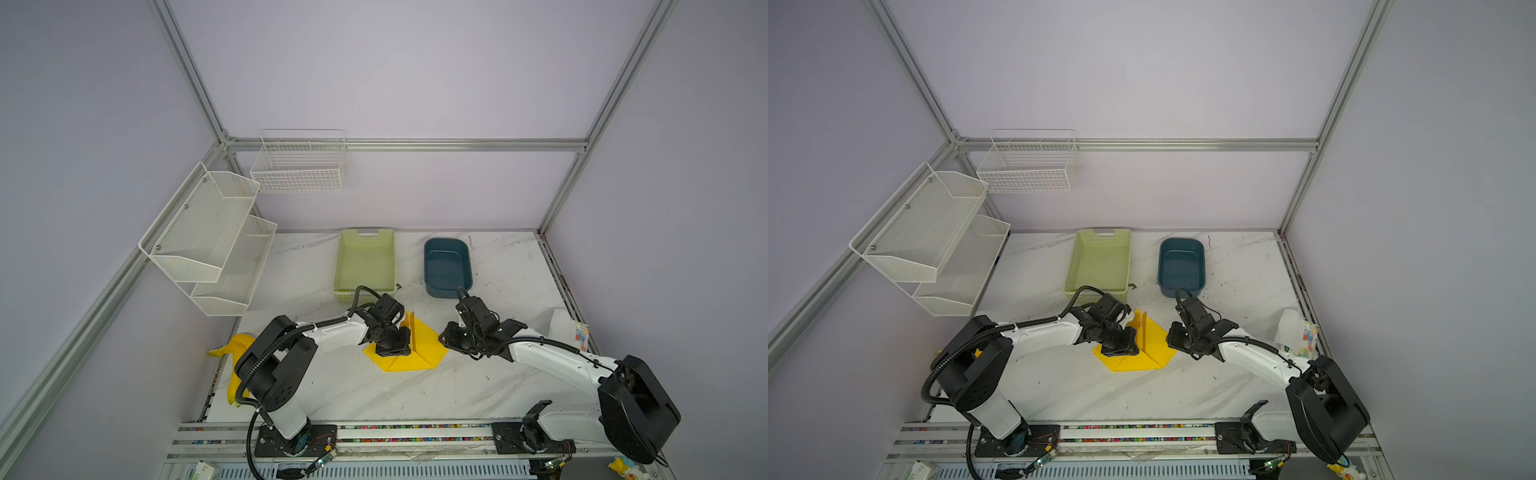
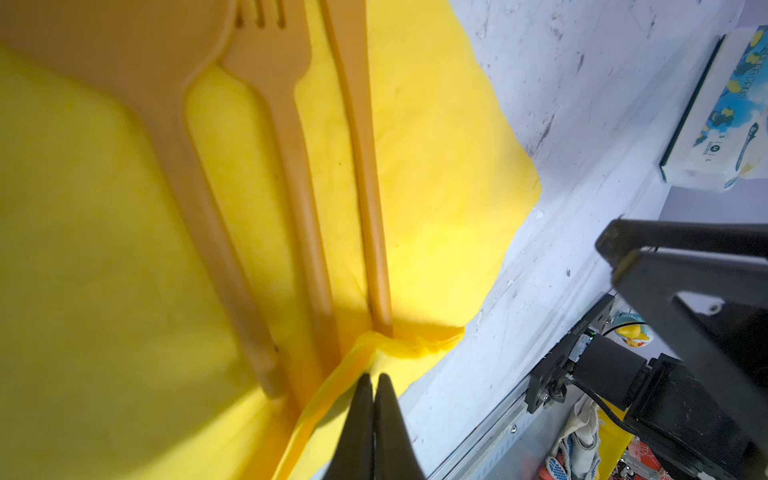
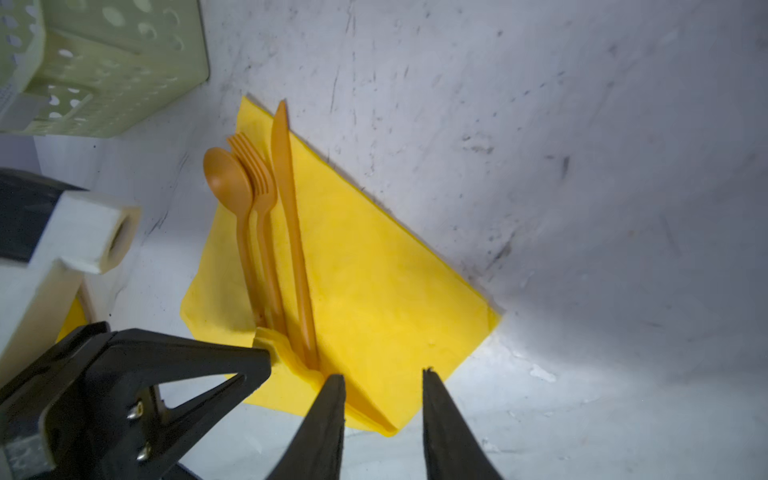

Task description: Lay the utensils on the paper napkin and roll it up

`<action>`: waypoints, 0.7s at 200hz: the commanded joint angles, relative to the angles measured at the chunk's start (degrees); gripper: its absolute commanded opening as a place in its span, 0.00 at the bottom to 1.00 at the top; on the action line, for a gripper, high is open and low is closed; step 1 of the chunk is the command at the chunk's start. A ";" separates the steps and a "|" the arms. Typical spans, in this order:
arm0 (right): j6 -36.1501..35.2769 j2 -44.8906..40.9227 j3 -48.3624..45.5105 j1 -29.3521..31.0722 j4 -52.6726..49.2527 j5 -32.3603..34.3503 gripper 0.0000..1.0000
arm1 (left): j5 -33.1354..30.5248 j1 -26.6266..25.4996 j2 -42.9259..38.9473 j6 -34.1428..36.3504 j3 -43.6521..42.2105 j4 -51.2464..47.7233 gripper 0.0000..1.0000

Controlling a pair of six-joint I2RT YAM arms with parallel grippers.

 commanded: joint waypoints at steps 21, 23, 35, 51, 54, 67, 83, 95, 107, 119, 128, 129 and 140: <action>-5.26 3.09 1.21 -4.97 -2.82 -1.01 0.39 | -0.41 -0.07 0.74 1.23 2.48 0.41 0.05; -5.41 3.16 1.21 -5.03 -2.82 -1.16 0.40 | -0.34 -0.07 0.74 1.23 2.43 0.40 0.05; -6.23 4.84 1.45 -5.74 -2.74 -1.79 0.41 | -0.42 -0.07 0.74 1.23 2.47 0.40 0.05; -7.30 6.53 1.75 -6.09 -2.40 -3.32 0.42 | -0.43 -0.07 0.81 1.23 2.56 0.30 0.05; -7.46 6.87 1.80 -6.03 -2.31 -3.77 0.43 | -0.48 0.01 0.92 1.27 2.60 0.25 0.05; -8.12 7.86 1.76 -6.11 -1.89 -5.35 0.43 | -0.32 -0.07 1.07 1.23 2.71 0.22 0.05; -9.29 8.87 1.31 -6.11 -1.09 -7.03 0.43 | -0.32 -0.06 1.33 1.23 2.82 0.22 0.05; -9.74 9.68 1.13 -6.19 -0.93 -7.74 0.43 | -0.12 -0.07 1.46 1.23 2.98 0.08 0.05; -10.44 10.18 1.08 -6.19 -0.57 -9.44 0.43 | 0.02 -0.06 1.62 1.23 3.17 -0.04 0.05; -10.51 10.21 0.74 -6.17 0.51 -11.36 0.43 | 0.03 -0.07 1.61 1.23 3.17 -0.15 0.05; -10.35 9.92 0.31 -6.13 2.08 -13.08 0.43 | -0.01 -0.07 1.71 1.23 3.17 -0.21 0.05; -10.30 9.89 0.23 -6.12 2.40 -13.30 0.43 | -0.03 -0.07 1.75 1.23 3.17 -0.21 0.05; -9.53 9.43 -0.65 -6.14 4.91 -15.52 0.43 | 0.01 -0.07 1.87 1.24 3.09 -0.21 0.05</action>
